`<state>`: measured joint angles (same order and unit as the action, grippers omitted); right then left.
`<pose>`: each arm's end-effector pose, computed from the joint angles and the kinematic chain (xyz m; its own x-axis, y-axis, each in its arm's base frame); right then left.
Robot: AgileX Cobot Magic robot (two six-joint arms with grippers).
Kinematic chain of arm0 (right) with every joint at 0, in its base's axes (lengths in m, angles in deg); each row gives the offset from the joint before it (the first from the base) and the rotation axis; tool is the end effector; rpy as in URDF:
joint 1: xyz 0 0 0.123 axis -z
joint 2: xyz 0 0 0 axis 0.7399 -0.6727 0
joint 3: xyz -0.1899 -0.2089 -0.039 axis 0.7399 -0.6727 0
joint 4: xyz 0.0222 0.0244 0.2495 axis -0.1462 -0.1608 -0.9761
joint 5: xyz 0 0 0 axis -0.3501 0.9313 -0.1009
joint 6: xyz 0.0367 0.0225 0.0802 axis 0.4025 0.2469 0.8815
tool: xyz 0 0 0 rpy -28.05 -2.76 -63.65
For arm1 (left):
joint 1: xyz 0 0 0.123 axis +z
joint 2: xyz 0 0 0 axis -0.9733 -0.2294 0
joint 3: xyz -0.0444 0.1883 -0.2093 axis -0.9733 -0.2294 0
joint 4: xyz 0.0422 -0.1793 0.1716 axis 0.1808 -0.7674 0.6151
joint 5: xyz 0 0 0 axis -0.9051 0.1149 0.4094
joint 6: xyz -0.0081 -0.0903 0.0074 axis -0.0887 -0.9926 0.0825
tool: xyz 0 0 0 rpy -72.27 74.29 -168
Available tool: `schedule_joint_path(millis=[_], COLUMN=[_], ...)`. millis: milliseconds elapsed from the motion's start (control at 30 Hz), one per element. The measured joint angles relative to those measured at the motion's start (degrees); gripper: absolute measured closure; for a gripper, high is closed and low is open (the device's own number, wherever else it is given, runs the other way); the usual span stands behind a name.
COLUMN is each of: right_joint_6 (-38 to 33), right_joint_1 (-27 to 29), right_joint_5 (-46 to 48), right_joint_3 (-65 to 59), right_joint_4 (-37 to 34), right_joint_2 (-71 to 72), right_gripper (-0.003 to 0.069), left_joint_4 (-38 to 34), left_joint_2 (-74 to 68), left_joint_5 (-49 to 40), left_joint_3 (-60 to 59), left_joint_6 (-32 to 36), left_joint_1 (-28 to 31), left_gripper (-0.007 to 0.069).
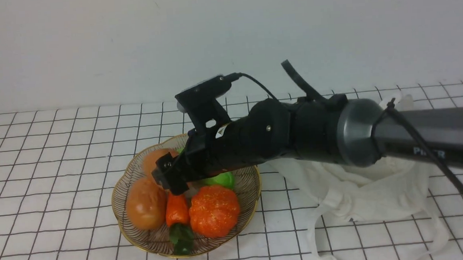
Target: Take vegetables from bag on white checkered tablecloth place on plate.
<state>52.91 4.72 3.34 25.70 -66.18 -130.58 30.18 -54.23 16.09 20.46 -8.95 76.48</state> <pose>0.3171 0.3220 0.2059 -0.5816 -0.3982 -0.7093 -0.7206 0.6568 0.2222 0.0526 -0.0009 0.1713 -0.2912 -0.0113 -0.9566 0.0075 0.9999 -0.0141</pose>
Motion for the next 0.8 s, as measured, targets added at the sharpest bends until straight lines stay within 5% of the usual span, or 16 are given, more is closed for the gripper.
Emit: schedule_joint_path(millis=[133,267,400,500,633,800], right_joint_6=[0.53,3.27,6.89,9.25,15.26,30.24], right_joint_1=[1.72,4.27,9.05,11.28,14.16,17.26], right_joint_5=[3.31,7.56,13.48,16.65,20.33,24.41], right_joint_3=[-0.05,-0.05,-0.05,-0.05,-0.05,-0.81], right_joint_4=[0.56,1.14,6.12,10.65,18.97,38.50], right_joint_2=[2.60,9.15,19.16,25.49,34.33,48.75], right_gripper=[0.0007,0.0144,0.0495,0.0616,0.0661,0.0670], left_joint_4=[0.00,0.00,0.00,0.00,0.00,0.00], left_joint_2=[0.00,0.00,0.00,0.00,0.00,0.00], left_joint_5=[0.00,0.00,0.00,0.00,0.00,0.00], left_joint_3=[0.00,0.00,0.00,0.00,0.00,0.00], left_joint_6=[0.00,0.00,0.00,0.00,0.00,0.00], left_joint_1=[0.00,0.00,0.00,0.00,0.00,0.00], left_gripper=[0.0632,0.0632,0.0632,0.0632,0.0632,0.0632])
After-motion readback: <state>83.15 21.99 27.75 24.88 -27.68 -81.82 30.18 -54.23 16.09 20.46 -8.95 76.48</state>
